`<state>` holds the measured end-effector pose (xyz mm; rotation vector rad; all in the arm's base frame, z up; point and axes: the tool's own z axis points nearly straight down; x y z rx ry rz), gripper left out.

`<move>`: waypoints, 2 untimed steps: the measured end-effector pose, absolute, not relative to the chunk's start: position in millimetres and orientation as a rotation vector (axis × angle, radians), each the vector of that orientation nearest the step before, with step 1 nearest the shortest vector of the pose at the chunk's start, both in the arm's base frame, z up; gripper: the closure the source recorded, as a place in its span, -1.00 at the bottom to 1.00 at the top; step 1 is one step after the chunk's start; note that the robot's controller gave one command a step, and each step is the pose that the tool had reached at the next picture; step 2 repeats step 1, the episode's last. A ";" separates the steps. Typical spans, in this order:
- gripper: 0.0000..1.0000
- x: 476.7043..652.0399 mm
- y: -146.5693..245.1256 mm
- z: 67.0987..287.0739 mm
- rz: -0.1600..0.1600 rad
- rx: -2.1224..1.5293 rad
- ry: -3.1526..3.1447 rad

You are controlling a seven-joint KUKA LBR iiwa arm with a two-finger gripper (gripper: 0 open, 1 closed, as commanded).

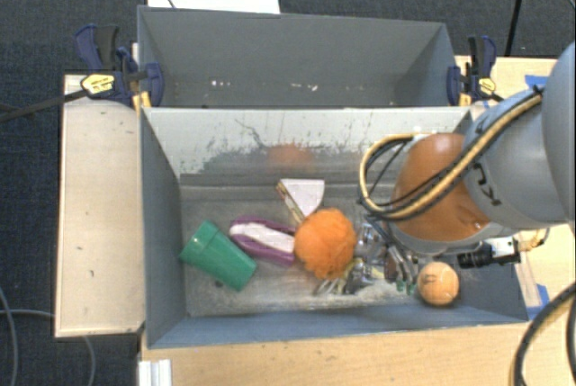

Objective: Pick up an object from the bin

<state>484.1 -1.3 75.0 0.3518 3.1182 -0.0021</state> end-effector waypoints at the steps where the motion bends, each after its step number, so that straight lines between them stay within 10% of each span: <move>1: 1.00 525.7 -24.6 240.6 0.000 0.393 3.111; 2: 1.00 525.7 -24.6 240.6 0.000 0.393 3.111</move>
Offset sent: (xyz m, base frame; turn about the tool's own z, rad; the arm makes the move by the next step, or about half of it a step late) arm 0.0000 0.0000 0.0000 0.0000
